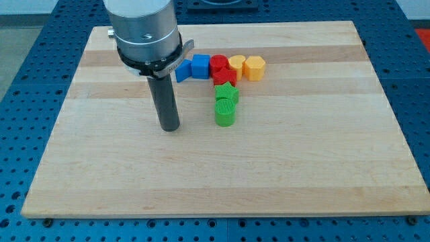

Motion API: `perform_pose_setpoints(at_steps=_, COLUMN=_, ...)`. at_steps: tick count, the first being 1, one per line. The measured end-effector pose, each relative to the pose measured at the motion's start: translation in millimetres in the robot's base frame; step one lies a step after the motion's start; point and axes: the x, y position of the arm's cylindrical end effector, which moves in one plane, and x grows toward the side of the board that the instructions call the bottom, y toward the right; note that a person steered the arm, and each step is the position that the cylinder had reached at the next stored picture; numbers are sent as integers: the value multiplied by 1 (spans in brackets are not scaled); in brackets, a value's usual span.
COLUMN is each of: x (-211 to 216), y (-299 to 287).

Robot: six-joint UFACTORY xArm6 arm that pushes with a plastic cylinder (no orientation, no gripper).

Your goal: Place the blue triangle left to the green circle

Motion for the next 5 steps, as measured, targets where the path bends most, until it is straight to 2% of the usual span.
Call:
perform_pose_setpoints(at_steps=1, x=-7, y=0)
perform_pose_setpoints(at_steps=2, x=-46, y=-26)
perform_pose_setpoints(at_steps=4, x=-89, y=-47)
perform_pose_setpoints(at_steps=5, x=-175, y=-53)
